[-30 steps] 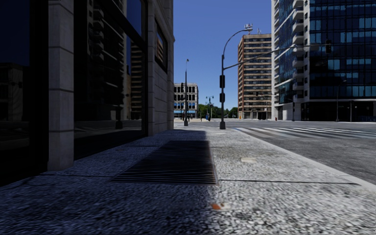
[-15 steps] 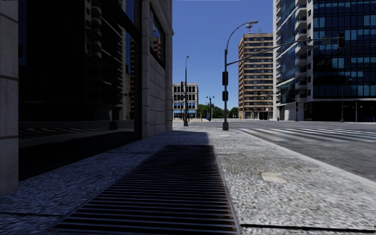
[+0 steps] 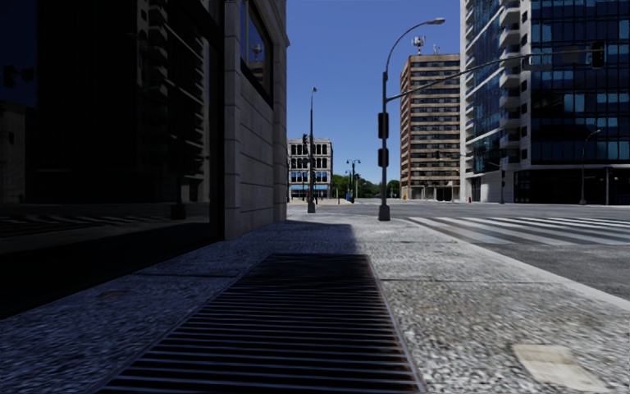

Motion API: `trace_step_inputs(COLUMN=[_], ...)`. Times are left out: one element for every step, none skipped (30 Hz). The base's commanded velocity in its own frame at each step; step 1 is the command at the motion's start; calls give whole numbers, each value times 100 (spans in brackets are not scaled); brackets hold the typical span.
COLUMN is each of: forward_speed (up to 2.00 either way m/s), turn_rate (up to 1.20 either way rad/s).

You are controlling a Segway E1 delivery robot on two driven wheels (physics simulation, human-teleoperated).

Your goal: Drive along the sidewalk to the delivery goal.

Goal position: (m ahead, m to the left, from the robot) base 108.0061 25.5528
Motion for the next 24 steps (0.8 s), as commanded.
trace_step_inputs(forward_speed=[200,200,200,200,200,200,200,200,200,200,200,200,200,200,200,200,200,200,200,200,200,200,200,200], turn_rate=[0,0,0,0,0,0,0,0,0,0,0,0,0,0,0,0,0,0,0,0,-1,-4,-13,-13])
